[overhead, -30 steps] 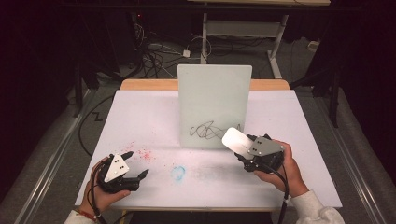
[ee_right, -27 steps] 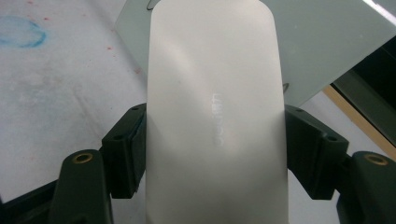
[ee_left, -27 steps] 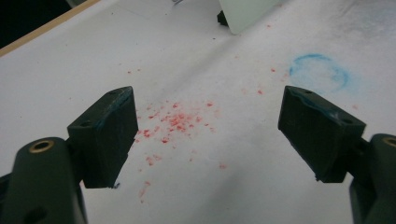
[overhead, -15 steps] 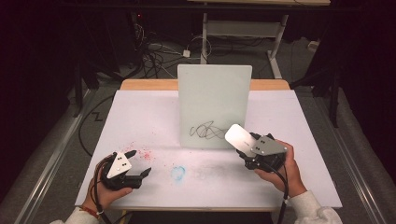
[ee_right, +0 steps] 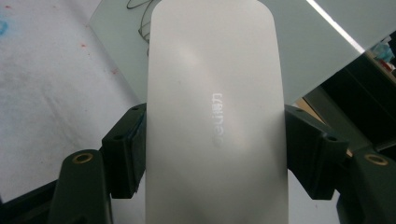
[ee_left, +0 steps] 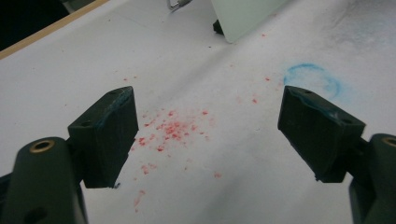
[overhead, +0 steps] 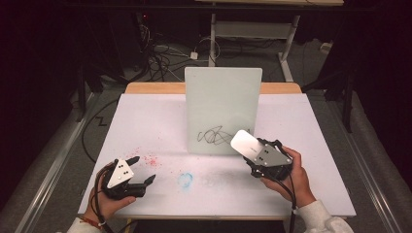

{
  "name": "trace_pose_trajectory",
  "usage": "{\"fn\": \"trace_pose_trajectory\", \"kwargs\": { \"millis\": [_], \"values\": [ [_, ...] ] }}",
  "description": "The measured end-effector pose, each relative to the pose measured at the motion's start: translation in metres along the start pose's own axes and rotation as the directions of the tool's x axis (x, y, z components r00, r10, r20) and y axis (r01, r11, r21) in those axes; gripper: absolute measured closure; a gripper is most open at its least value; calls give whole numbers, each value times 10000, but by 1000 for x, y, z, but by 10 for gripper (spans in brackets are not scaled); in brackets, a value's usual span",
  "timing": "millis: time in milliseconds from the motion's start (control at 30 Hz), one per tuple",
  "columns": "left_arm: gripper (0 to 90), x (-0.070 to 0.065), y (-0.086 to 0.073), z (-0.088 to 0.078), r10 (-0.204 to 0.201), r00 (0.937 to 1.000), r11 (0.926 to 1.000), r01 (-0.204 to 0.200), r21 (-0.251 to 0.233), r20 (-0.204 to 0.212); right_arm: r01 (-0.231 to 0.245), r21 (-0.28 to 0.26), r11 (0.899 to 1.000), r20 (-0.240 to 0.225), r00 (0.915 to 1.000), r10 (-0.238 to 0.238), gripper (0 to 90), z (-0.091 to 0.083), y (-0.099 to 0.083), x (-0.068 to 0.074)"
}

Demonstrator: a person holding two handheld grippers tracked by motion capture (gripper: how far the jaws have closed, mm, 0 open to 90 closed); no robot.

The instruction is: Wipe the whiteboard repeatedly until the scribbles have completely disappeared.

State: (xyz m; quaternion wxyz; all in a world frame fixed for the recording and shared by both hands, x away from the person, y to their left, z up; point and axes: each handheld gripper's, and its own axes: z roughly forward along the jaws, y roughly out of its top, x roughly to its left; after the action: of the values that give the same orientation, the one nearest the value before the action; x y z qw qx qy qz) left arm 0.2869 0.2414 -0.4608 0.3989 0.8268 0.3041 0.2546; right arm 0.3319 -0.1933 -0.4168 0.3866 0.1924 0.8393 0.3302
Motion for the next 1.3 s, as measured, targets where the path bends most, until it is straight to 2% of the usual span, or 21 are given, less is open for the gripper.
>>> {"fn": "trace_pose_trajectory", "kwargs": {
  "millis": [67, 100, 133, 200, 233, 267, 400, 467, 700, 733, 833, 933, 1067, 1200, 1300],
  "values": [
    [193, 0, 1, 3, 212, 9998, 9998, -212, 9, 8, -9, -42, 10000, 5, 10000, 9, 311, 2, 1, 0],
    [193, 0, 0, 4, 112, 9999, 9999, -113, 104, 103, -119, -19, 9999, -23, 9999, 119, 311, 8, 2, -2],
    [193, 0, 0, 4, 239, 9997, 9997, -240, 62, 88, -180, 42, 9998, 8, 9998, 180, 311, 12, 2, -2],
    [193, -1, 0, 5, 104, 9998, 9999, -106, 123, 155, -243, 91, 9997, 77, 9997, 242, 311, 19, 4, -2],
    [193, -1, 0, 5, 204, 9997, 9998, -205, 42, 103, -259, 98, 9996, 97, 9996, 258, 311, 22, 6, 0],
    [193, -2, 0, 4, 101, 9998, 9999, -103, 80, 173, -168, 129, 9998, 193, 9997, 166, 311, 25, 7, 1],
    [192, -4, 1, 2, 252, 9994, 9997, -253, 29, 246, -1, 189, 9998, 335, 9994, -5, 311, 31, 12, 7],
    [191, -6, 1, 1, 322, 9992, 9995, -322, -2, 244, 293, 317, 9991, 576, 9979, -311, 311, 35, 16, 12],
    [191, -6, 0, 0, 296, 9993, 9996, -297, 18, 235, 351, 203, 9992, 940, 9949, -369, 311, 41, 22, 13],
    [191, -6, 0, 0, 288, 9993, 9996, -288, 15, 240, 320, 200, 9993, 1155, 9927, -341, 311, 45, 22, 12],
    [191, -7, 1, 0, 358, 9990, 9993, -359, 47, 251, 259, 162, 9995, 1153, 9929, -276, 311, 49, 23, 13],
    [191, -8, 1, 0, 363, 9990, 9993, -365, 48, 264, 728, 133, 9973, 1277, 9891, -739, 311, 57, 30, 21],
    [191, -8, 1, 0, 371, 9990, 9993, -373, 36, 266, 1031, 55, 9947, 1317, 9859, -1029, 311, 64, 37, 29],
    [192, -8, 1, 1, 364, 9988, 9993, -366, 59, 326, 1571, -36, 9876, 1399, 9780, -1550, 311, 80, 51, 43],
    [192, -8, 1, 0, 348, 9988, 9994, -350, 52, 334, 1725, -24, 9850, 1305, 9766, -1707, 311, 86, 54, 50]
  ]
}}
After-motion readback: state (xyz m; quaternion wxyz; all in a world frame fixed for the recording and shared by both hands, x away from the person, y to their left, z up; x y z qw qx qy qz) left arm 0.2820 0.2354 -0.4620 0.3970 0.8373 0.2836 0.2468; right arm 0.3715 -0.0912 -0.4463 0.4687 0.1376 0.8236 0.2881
